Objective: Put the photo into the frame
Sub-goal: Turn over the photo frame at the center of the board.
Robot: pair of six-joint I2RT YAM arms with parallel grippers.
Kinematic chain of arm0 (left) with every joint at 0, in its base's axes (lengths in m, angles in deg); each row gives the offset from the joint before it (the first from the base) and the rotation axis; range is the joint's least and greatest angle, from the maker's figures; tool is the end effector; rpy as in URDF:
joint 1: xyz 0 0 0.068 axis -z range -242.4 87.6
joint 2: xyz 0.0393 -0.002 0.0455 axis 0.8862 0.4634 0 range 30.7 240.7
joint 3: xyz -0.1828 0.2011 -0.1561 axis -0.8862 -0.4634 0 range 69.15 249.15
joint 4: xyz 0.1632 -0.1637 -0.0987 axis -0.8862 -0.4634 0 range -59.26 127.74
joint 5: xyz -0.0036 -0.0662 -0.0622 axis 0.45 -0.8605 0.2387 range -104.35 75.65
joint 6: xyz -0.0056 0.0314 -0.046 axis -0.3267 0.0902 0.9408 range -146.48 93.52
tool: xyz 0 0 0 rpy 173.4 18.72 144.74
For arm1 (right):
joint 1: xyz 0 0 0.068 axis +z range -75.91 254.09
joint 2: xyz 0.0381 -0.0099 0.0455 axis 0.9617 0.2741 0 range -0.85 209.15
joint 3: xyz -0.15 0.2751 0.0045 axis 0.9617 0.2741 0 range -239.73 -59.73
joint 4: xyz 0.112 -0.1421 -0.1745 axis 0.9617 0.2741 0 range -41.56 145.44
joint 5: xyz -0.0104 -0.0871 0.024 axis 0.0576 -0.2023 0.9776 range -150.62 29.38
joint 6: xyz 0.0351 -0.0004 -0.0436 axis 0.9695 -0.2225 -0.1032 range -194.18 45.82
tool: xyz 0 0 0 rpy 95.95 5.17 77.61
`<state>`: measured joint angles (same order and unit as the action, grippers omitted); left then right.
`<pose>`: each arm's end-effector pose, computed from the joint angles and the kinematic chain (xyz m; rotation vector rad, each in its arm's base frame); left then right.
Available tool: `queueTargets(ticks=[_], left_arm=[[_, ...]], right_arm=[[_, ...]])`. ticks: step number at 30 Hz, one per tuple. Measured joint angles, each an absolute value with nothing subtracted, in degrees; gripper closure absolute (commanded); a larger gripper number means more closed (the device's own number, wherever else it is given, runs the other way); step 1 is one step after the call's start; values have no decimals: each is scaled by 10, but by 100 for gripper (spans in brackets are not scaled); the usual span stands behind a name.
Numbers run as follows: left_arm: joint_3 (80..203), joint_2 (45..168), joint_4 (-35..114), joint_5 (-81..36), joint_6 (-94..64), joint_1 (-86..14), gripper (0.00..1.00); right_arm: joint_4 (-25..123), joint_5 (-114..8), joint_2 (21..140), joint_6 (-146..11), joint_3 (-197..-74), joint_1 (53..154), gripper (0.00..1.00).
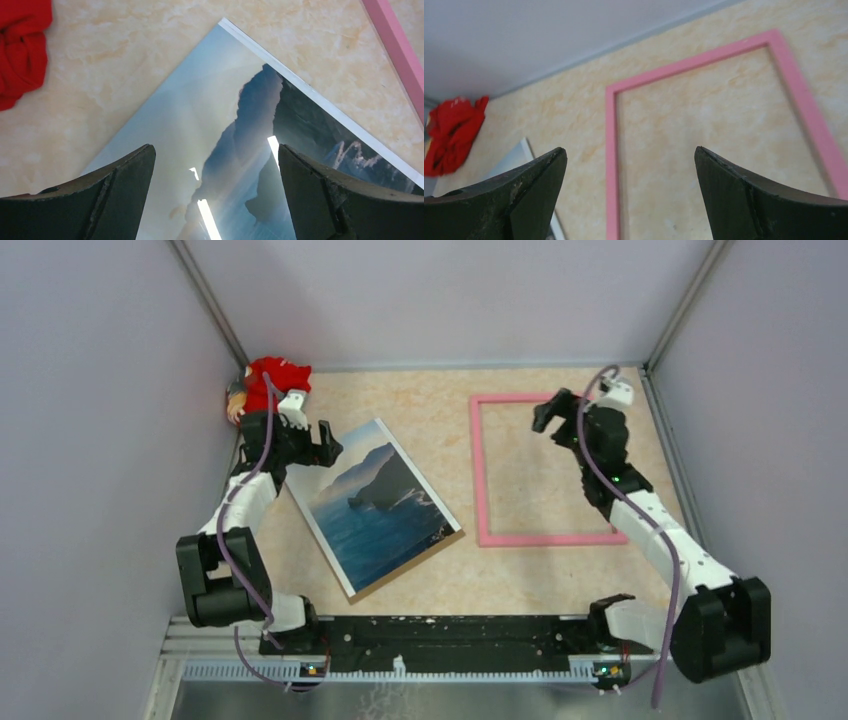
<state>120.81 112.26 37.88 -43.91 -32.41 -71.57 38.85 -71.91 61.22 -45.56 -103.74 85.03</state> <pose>0.3006 0.0293 0.2977 0.2512 2.0217 -0.3733 0.2260 0.0359 0.3516 0.4097 1.6785 0.3420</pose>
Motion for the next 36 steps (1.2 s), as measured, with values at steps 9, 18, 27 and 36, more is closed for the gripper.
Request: queueTargets(ticks=[9,18,27,36], left_arm=[[1208,1104,316,-436,-324,-716,1],[1208,1109,283,-420,-326,-716,1],[1209,1116,261,-434,-326,-716,1],[1227,1126,246,-434,-326,-716,1]], right_arm=[[569,-765,814,-467,-1199,1011,4],[668,-877,1045,-468,-1343,1124,10],[696,-919,1134,-459,-1379,1134,23],[685,-915,1145,-448,-1373,1136,53]])
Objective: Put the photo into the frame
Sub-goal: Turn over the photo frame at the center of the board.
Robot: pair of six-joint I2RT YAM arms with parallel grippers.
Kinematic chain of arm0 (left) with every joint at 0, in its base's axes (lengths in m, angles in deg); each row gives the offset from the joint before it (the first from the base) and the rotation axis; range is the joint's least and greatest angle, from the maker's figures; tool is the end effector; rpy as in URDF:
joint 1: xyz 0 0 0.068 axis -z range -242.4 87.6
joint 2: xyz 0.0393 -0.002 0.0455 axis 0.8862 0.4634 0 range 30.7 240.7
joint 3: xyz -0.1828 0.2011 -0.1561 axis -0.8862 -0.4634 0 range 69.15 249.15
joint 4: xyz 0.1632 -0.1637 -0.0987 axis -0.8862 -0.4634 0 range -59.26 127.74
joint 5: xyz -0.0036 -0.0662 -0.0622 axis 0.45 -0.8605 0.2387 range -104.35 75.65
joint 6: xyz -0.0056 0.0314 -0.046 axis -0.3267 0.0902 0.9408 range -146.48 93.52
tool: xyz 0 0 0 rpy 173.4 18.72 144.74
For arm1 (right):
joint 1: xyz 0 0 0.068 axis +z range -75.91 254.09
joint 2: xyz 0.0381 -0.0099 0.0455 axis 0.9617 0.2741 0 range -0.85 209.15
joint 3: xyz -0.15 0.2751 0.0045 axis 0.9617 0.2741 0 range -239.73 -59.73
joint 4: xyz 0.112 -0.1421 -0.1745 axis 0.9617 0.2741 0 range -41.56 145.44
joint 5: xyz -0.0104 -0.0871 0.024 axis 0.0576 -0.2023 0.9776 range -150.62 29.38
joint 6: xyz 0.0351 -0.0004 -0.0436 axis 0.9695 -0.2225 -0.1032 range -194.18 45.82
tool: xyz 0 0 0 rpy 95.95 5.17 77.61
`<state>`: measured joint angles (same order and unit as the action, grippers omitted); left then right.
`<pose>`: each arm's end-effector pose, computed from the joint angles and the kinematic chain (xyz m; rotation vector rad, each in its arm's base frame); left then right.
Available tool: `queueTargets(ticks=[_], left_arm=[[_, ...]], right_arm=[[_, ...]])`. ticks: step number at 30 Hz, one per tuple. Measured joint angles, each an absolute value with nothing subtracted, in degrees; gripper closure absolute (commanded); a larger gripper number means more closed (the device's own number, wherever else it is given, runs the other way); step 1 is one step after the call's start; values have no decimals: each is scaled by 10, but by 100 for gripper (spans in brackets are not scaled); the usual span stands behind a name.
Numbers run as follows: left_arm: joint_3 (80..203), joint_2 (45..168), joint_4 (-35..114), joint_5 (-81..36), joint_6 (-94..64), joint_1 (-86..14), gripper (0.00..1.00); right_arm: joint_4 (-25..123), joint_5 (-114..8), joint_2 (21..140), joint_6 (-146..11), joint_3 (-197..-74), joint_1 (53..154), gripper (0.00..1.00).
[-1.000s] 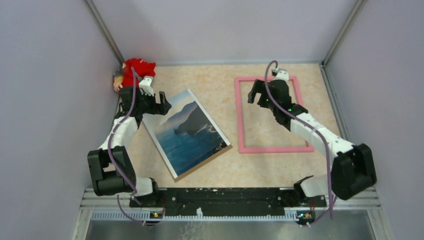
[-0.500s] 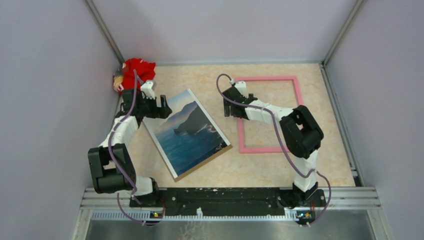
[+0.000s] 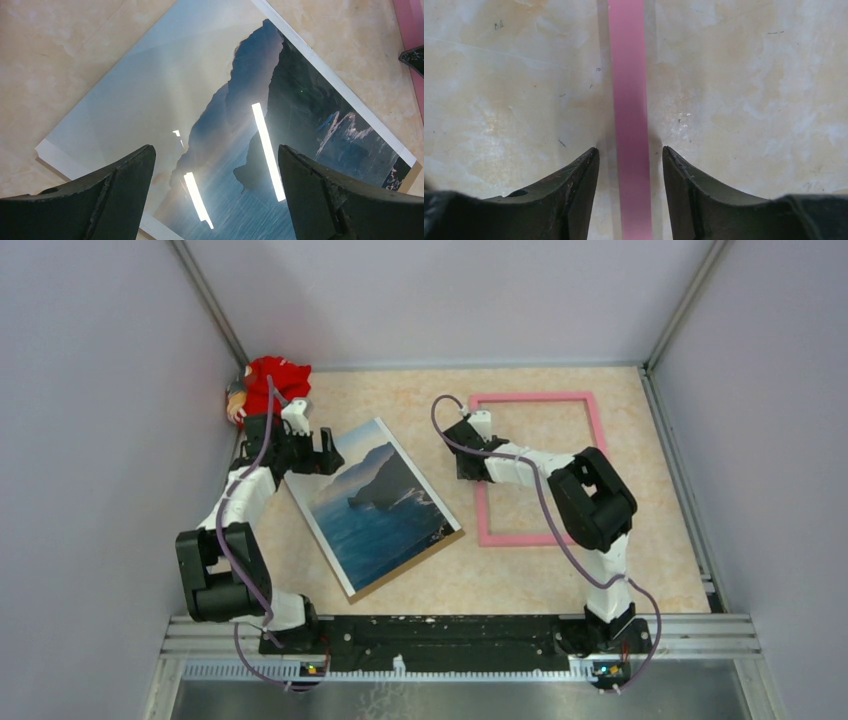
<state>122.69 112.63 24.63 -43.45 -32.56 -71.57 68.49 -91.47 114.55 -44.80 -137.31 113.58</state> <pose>0.2915 0.0281 0.2862 0.1985 2.2136 -0.4360 0.3444 0.2581 0.2027 -0.0212 2.3902 -0.1544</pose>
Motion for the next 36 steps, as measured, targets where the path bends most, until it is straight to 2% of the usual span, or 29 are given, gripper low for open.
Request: queueTargets(ticks=[4,10,19,31,36], left_arm=[[1242,1142,232,-432,-326,-716,1],[1273,1156,200,-433,-326,-716,1],[1289,1156,185,-440,-326,-714,1],[1289,1149,161,-457,-326,-711,1],[1291,1136,160,-467,-325,-709,1]], right_arm=[[674,-907,1148,-440,-1372,1137,67],[664,-892,1148,-434,-1370,1137,100],[742,-821,1125,-427,-1414,1137,100],[787,-629,935,-350,-1480,1131,100],[775,-539,898,-290,-1480,1103,100]])
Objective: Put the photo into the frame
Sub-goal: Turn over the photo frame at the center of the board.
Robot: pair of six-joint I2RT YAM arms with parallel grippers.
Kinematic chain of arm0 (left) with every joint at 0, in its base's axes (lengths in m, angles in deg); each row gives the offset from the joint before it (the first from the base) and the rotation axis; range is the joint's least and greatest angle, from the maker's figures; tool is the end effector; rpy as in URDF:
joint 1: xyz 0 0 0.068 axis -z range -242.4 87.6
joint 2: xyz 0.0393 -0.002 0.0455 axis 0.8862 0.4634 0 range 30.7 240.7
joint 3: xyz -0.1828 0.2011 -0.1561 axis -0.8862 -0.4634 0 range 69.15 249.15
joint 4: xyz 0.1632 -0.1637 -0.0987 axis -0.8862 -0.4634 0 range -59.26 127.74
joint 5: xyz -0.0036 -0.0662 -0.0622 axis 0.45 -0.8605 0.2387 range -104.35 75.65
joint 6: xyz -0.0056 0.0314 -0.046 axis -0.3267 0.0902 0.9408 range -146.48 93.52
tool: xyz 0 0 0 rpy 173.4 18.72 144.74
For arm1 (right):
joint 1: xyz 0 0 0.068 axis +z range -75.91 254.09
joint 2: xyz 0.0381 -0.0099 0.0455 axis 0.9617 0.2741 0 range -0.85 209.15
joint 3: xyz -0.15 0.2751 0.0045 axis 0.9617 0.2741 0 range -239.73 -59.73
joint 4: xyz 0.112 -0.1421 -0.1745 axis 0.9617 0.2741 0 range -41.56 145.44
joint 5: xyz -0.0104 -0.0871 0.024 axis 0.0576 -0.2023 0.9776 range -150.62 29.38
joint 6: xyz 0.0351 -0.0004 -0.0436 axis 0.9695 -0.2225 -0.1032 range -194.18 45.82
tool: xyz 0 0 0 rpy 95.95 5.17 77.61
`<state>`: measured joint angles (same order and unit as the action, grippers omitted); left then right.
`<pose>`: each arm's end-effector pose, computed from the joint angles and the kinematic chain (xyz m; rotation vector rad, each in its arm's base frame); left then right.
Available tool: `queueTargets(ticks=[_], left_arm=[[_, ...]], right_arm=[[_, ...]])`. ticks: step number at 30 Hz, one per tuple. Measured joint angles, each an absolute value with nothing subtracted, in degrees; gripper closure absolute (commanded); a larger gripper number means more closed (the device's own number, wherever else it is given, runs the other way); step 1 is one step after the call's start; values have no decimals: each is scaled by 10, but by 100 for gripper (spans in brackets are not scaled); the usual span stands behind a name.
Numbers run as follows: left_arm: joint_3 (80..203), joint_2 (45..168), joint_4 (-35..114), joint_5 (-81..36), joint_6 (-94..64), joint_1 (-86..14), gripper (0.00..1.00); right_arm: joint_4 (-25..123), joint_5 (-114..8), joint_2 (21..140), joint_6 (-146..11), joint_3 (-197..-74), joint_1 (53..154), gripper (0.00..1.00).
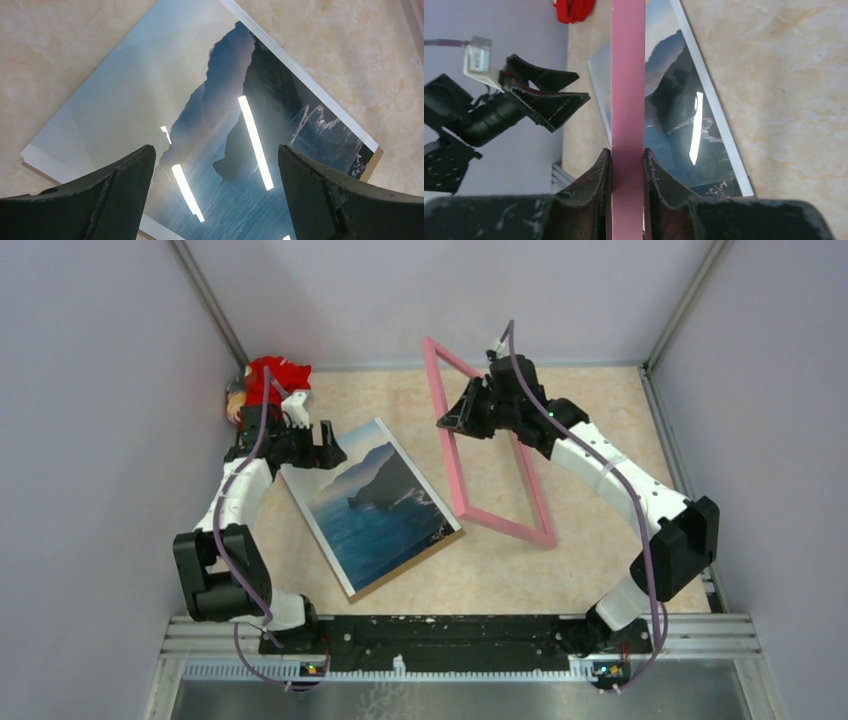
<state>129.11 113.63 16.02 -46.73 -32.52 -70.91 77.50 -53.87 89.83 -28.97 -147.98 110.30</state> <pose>0.2970 0.0236 0.3057 0.2233 2.2477 -0.5274 0.2845 0.2139 0.4105 0.1036 2.2699 0.9310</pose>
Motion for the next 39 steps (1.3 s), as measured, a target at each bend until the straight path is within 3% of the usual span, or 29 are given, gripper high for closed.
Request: queueTargets(ticks=[8,21,23,26,29,39], left_arm=[[1292,1109,160,-480,-324,-705,1],[1301,1087,155,-489,-321,-678,1],[1303,1087,154,-488,-321,-668,1],[1310,1087,153,-486,-320,-651,1],[1330,1088,149,-467,-315,-617,1],[1454,1125,194,-399,-289,-446,1]], right_arm=[[726,-430,883,-195,-1467,1058,100],[518,-301,853,-44,-1356,1009,100],[490,-288,840,-29,-1331,996,94],[467,-270,820,-14,-1304,973,72],[465,-258,809,-9,-1296,953,59],[503,-230,801,-31,-1296,925,49]])
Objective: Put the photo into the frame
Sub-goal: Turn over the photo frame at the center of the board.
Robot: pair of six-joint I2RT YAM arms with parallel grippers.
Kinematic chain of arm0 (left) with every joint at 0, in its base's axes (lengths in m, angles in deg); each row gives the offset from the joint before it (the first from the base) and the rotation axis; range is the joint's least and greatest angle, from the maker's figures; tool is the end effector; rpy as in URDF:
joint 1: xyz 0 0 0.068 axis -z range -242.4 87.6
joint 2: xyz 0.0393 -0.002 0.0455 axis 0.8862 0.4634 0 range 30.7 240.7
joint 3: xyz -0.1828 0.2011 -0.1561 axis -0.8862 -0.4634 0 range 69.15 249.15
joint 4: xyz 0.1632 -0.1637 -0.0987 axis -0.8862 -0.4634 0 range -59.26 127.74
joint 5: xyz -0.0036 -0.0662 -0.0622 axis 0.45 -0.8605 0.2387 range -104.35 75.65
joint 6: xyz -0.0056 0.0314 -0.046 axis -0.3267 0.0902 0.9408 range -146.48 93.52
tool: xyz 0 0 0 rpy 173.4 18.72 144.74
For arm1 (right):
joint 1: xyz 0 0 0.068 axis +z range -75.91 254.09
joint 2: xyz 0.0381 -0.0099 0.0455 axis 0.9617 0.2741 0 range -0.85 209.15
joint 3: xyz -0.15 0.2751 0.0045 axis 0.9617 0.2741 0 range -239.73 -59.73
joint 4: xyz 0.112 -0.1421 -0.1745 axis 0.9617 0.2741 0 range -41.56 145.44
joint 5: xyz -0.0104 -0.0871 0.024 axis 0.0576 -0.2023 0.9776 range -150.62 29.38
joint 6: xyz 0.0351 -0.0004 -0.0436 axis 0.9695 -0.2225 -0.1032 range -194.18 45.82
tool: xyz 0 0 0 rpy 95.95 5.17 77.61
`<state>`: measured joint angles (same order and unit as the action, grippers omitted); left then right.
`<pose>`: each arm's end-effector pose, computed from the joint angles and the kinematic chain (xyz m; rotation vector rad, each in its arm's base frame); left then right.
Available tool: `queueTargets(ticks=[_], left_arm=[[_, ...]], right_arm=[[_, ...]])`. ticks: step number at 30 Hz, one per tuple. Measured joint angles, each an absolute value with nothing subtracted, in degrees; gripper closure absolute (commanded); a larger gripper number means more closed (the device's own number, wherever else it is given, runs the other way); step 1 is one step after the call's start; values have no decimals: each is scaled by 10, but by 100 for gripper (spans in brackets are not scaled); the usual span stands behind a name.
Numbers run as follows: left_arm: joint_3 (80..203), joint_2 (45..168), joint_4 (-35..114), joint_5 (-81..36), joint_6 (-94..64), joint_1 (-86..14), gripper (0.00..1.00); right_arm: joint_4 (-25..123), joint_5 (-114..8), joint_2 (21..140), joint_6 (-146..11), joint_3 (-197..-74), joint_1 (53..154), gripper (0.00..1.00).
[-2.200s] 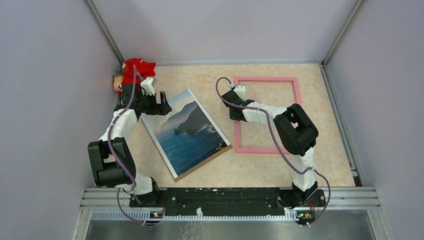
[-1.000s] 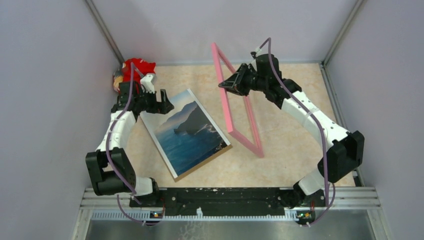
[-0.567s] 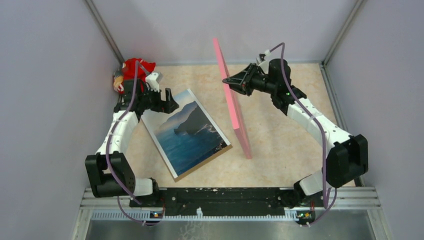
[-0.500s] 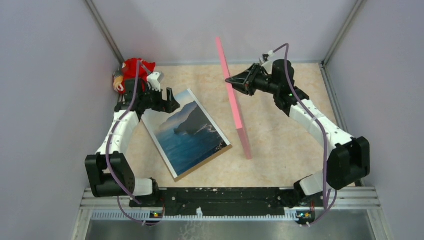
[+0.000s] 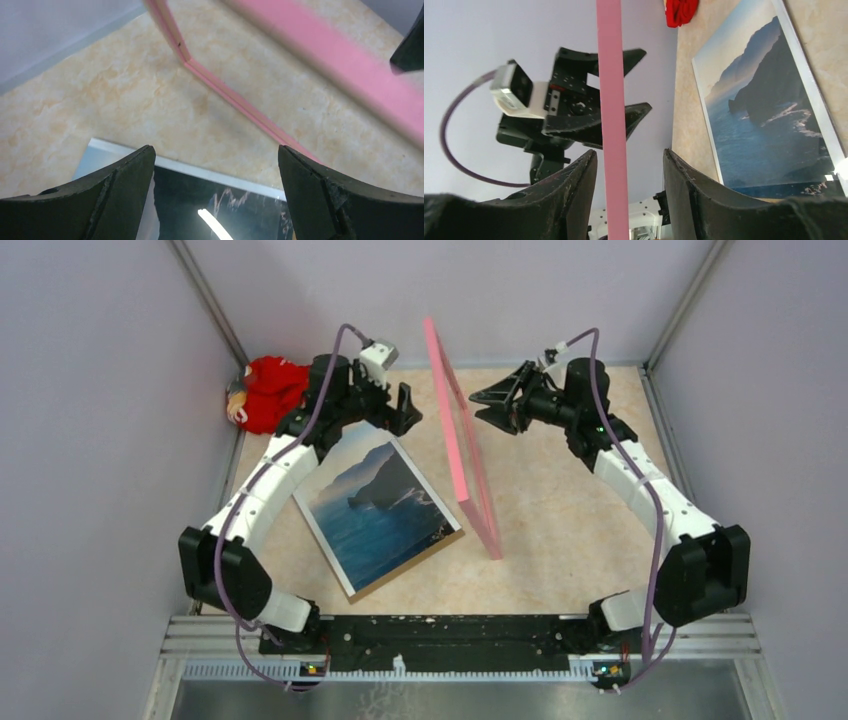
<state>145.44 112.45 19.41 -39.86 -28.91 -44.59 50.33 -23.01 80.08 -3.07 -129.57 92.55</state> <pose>0.2944 -0.1120 0.4095 0.6334 1.8912 -0.6149 0.2914 0.1221 0.4057 0.4068 2.0599 1.6257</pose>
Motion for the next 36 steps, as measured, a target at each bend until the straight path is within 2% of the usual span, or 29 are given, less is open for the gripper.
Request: queueTargets(ticks=[3,7,12,17,27,36], left_arm=[[1514,1175,209,-375,-272,-415,1],[1577,1238,207,-342,-258,-389,1],[1584,1261,206,-323,-245,-370,1],[1591,1267,214,-311,-241,-349,1],[1677,1352,209,-305,-240,-306,1],[1716,1391,190,-300,-240,-295,1]], right_arm=[[517,-230,795,-37,-1296,919,47],[538,-230,781,-49,-1296,915,37],[587,-230,771,-87,-1311,915,23],[651,-230,771,-145,-1347,915,17],[795,-256,763,-279,-1460,915,15],[911,-316,766,-366,-1496,915,29]])
